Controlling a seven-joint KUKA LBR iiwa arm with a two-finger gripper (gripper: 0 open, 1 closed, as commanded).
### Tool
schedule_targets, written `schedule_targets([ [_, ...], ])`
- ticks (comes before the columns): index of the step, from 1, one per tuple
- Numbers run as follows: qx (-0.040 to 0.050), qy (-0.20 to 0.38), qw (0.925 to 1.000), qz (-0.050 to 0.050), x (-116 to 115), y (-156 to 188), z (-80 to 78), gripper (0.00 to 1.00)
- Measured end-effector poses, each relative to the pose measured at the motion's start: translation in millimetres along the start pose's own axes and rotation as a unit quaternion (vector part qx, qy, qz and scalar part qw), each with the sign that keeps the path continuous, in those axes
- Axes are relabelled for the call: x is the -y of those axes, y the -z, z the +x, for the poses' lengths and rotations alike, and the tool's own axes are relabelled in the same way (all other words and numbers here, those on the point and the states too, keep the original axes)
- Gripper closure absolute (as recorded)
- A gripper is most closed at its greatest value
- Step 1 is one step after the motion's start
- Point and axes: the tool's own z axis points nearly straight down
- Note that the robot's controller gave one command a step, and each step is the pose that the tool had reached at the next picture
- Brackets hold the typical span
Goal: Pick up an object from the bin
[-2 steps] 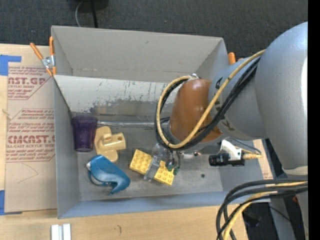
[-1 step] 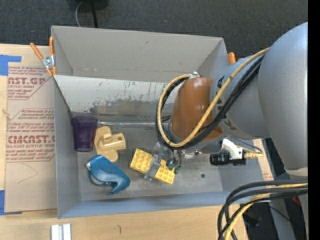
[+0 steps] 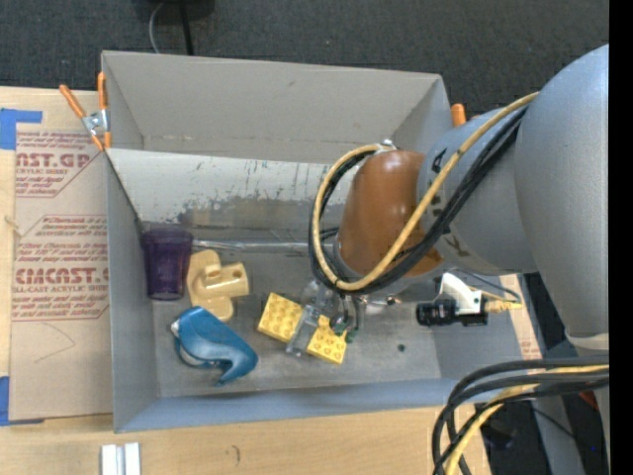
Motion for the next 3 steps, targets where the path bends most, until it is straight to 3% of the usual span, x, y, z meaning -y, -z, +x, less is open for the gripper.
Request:
schedule_targets([
  [3,-0.0006,0.000,1.0000,0.000,0,35,0.3,1.00],
])
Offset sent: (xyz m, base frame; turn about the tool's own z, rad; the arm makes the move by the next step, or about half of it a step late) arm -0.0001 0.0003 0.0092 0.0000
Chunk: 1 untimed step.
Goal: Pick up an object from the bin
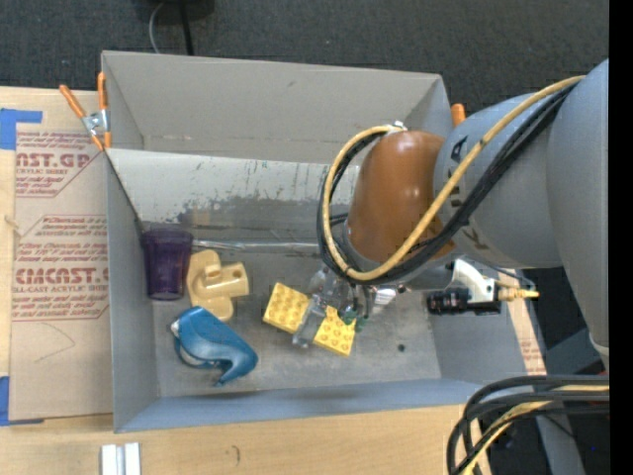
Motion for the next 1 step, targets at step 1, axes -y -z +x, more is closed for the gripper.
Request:
schedule_targets([
  [1,0.0002,0.000,1.0000,0.000,-0.1,4.2,0.1,1.00],
])
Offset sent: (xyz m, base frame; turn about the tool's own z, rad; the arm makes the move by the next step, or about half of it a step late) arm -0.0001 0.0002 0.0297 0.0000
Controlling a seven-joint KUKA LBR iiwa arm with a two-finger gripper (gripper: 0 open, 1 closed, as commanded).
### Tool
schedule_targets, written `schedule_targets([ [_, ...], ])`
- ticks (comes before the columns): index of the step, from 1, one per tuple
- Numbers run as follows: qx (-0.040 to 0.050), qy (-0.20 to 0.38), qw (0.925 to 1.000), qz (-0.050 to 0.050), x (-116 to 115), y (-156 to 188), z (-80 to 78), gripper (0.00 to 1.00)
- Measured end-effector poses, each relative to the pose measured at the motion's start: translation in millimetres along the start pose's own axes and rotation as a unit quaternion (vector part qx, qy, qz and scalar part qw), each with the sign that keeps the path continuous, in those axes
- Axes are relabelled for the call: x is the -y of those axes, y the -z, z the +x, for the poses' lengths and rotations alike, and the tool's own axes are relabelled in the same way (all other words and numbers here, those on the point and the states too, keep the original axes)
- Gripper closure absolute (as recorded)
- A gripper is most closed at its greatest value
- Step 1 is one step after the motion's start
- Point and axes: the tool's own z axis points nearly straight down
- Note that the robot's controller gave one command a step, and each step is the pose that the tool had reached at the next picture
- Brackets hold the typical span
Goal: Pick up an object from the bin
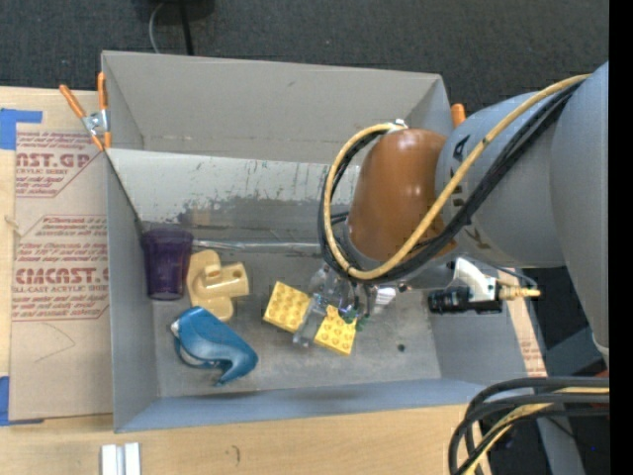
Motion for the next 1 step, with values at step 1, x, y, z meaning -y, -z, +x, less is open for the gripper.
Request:
schedule_targets([
  [1,-0.0019,0.000,1.0000,0.001,0.2,4.2,0.6,1.00],
])
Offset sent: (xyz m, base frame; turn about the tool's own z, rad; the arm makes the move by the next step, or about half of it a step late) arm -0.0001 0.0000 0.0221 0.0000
